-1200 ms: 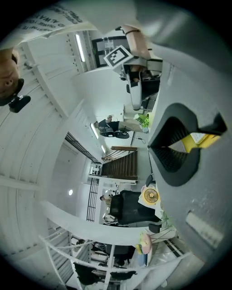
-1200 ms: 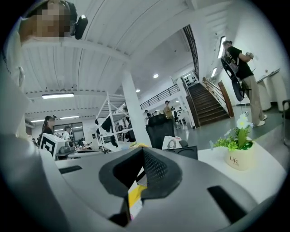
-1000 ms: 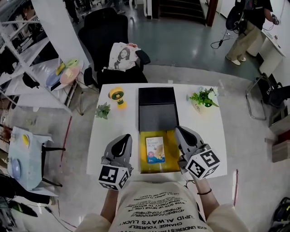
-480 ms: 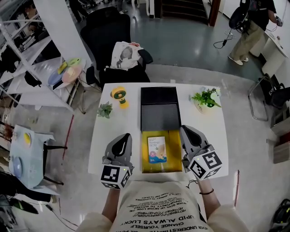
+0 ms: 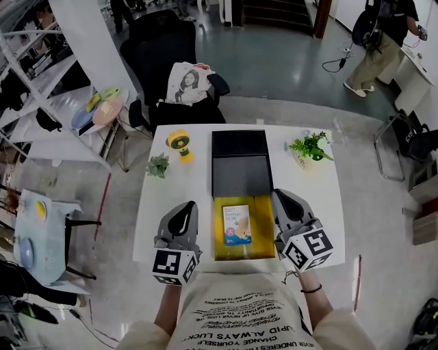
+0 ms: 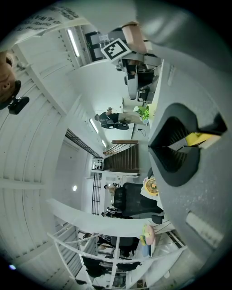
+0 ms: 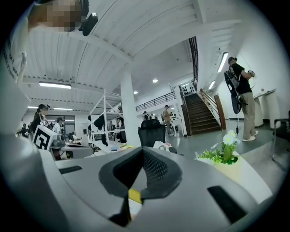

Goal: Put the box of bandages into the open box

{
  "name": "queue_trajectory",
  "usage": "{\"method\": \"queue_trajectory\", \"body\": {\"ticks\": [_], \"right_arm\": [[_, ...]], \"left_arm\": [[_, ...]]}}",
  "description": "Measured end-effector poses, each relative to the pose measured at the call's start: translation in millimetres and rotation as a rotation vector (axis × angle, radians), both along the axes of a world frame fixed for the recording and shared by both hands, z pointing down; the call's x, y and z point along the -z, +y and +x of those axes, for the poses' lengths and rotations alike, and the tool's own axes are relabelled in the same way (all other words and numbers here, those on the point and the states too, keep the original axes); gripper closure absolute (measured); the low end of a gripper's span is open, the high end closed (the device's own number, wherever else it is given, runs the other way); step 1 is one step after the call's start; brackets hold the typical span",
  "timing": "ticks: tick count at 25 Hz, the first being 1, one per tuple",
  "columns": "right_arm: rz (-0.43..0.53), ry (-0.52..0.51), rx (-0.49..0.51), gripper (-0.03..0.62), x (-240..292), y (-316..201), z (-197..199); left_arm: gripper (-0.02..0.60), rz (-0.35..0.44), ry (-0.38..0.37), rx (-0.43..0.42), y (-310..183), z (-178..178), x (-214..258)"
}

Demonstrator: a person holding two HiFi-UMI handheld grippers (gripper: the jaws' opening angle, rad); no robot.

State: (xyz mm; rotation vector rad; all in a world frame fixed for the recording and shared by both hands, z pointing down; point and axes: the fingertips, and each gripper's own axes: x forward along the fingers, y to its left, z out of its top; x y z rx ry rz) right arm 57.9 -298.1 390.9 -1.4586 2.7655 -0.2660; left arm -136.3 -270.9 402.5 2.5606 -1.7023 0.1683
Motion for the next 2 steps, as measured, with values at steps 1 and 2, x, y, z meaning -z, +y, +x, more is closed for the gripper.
{"method": "queue_trajectory", "body": {"ticks": [1,2], "right_arm": [[-0.001,0.001,-0.001,0.591,-0.3,0.1,0.2],[-0.001,0.002,-0.002,0.591,-0.6,0.2,0.5]], "left_arm": [[0.560,-0.001,-0.001,0.000,0.1,-0.2,0.0],[0.558,-0.002,-0.002,0.001,0.2,-0.5,0.1]]}}
